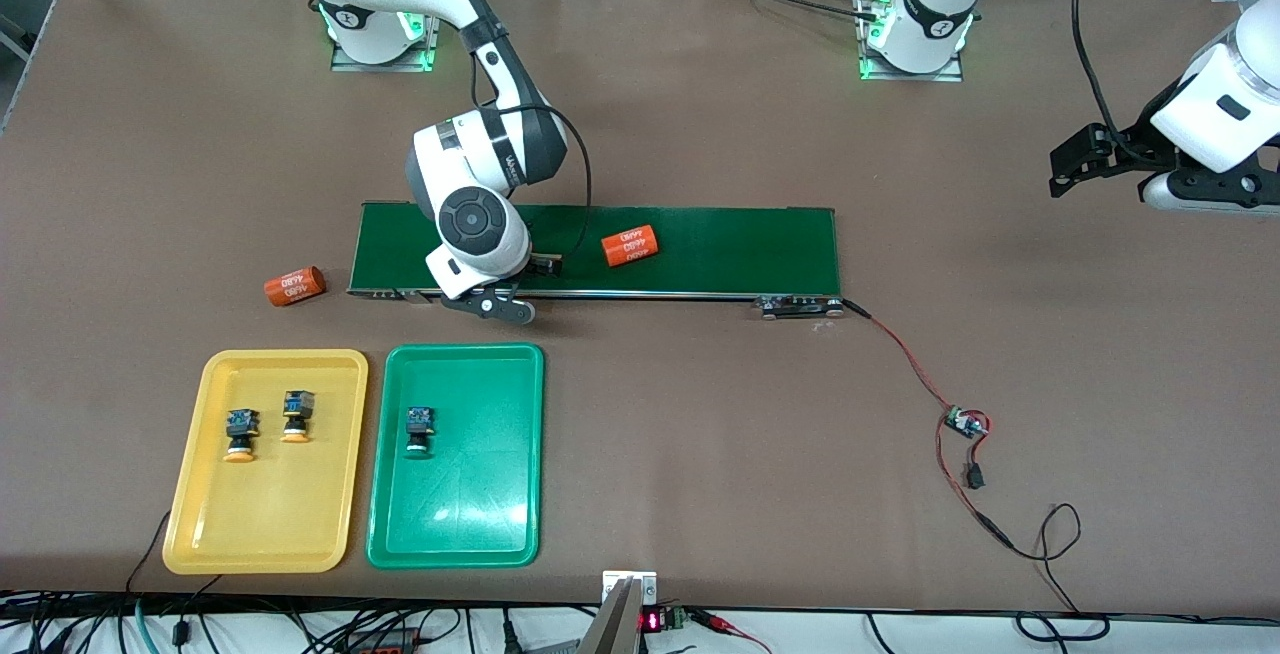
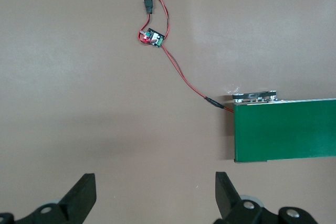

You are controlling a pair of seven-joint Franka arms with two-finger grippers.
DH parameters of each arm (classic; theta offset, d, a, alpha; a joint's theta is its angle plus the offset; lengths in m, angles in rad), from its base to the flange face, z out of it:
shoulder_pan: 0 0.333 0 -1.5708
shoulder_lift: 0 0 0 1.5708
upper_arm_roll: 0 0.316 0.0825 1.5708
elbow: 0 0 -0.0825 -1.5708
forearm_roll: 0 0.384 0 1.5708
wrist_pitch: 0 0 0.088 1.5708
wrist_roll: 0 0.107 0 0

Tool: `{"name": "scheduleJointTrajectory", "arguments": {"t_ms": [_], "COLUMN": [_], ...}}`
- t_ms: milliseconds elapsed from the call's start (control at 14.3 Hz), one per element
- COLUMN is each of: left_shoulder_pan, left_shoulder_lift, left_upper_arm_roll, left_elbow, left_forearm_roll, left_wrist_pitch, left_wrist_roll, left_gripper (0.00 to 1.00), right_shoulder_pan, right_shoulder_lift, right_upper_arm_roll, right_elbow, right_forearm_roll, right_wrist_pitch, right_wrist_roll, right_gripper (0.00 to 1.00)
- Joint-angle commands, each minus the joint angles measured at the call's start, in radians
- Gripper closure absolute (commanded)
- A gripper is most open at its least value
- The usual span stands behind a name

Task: Sort buttons by color to trays
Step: 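Grasp the green-capped button with the right gripper and lift it, then lower the green button into the green tray and open the right gripper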

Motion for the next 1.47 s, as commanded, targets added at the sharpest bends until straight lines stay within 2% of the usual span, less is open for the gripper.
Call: {"name": "scheduleJointTrajectory", "arguments": {"t_ms": [0,209,279,489,698,907,1187,1396], "left_shoulder_pan": [-0.001,0.001,0.001,-0.001,0.001,0.001,0.001,-0.001], "left_shoulder_lift": [0.008,0.008,0.008,0.008,0.008,0.008,0.008,0.008], "left_upper_arm_roll": [-0.004,-0.006,-0.006,-0.006,-0.006,-0.007,-0.007,-0.009], "left_elbow": [0.022,0.022,0.022,0.022,0.022,0.022,0.022,0.027], "left_forearm_roll": [0.018,0.018,0.018,0.018,0.018,0.018,0.018,0.018], "left_wrist_pitch": [-0.018,-0.020,-0.018,-0.018,-0.018,-0.020,-0.032,-0.032], "left_wrist_roll": [-0.009,-0.009,-0.009,-0.010,-0.009,-0.011,-0.010,-0.011], "left_gripper": [0.00,0.00,0.00,0.00,0.00,0.00,0.00,0.00], "right_shoulder_pan": [0.015,0.011,0.011,0.003,-0.048,-0.136,-0.261,-0.287], "right_shoulder_lift": [-0.050,-0.058,-0.059,-0.059,-0.035,0.054,0.121,0.190], "right_upper_arm_roll": [-0.014,-0.015,-0.015,-0.017,-0.028,-0.029,-0.028,-0.026], "right_elbow": [-0.065,-0.056,-0.055,-0.032,0.054,0.187,0.296,0.395], "right_forearm_roll": [0.018,0.017,0.018,0.017,0.002,-0.026,-0.034,-0.031], "right_wrist_pitch": [0.013,0.004,0.004,0.004,0.010,0.013,0.014,0.027], "right_wrist_roll": [0.023,0.078,0.078,0.097,0.075,-0.024,-0.198,-0.313], "right_gripper": [0.69,0.94,0.97,0.99,0.99,1.00,1.00,0.99]}}
